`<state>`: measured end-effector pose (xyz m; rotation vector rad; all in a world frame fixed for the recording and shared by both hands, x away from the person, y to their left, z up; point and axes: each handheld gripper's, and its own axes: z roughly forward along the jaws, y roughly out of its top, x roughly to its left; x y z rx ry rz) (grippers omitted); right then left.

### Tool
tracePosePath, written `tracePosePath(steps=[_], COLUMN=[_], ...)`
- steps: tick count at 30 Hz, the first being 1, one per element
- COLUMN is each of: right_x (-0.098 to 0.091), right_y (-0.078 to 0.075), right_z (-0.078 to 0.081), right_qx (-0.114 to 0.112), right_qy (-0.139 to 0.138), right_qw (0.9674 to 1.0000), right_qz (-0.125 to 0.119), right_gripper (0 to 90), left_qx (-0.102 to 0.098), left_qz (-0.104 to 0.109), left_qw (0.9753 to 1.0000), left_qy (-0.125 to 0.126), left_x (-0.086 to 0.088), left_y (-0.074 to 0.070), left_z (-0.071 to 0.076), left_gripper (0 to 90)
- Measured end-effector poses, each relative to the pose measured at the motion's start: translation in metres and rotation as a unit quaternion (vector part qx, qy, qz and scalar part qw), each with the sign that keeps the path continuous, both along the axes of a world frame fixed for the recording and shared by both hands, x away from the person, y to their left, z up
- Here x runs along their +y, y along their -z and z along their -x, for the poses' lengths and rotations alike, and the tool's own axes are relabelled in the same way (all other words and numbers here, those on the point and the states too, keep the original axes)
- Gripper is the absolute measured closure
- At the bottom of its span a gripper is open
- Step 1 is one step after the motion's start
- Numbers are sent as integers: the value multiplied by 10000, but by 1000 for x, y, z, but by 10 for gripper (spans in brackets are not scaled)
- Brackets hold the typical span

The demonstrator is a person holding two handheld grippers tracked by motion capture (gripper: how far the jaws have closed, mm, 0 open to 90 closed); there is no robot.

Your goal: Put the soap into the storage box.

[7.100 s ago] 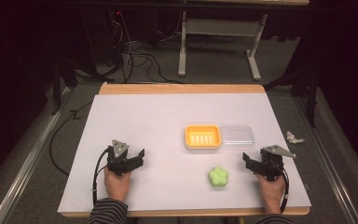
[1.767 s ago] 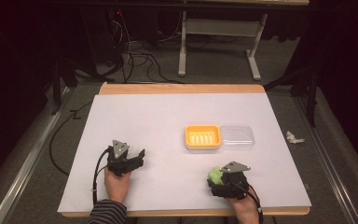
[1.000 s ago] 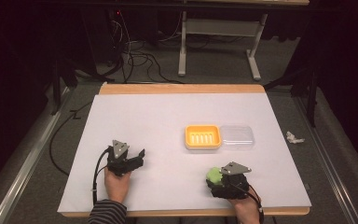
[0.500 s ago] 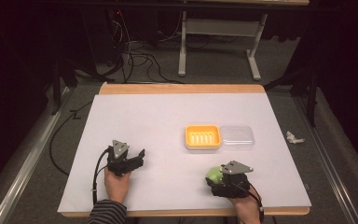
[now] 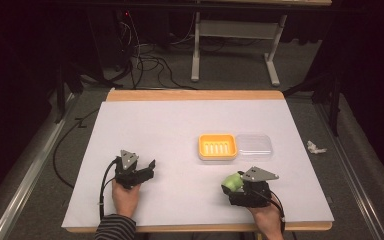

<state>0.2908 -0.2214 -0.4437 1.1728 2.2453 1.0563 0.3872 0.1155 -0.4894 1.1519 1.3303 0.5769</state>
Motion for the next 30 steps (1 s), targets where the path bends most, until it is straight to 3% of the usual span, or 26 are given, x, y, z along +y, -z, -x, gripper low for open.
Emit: tracePosePath(steps=[16, 30], right_x=[-7, -4], right_y=[-21, -38], right_z=[-14, -37], right_qx=[-139, -220], right_qy=[145, 243], right_qw=[9996, 9994], right_qz=[-184, -85], right_gripper=[263, 278], left_qx=[22, 23], left_qz=[17, 68], left_qw=[10000, 10000], left_qy=[0, 6], left_x=[1, 1], left_y=[0, -1], left_z=[0, 0], left_gripper=[210, 207])
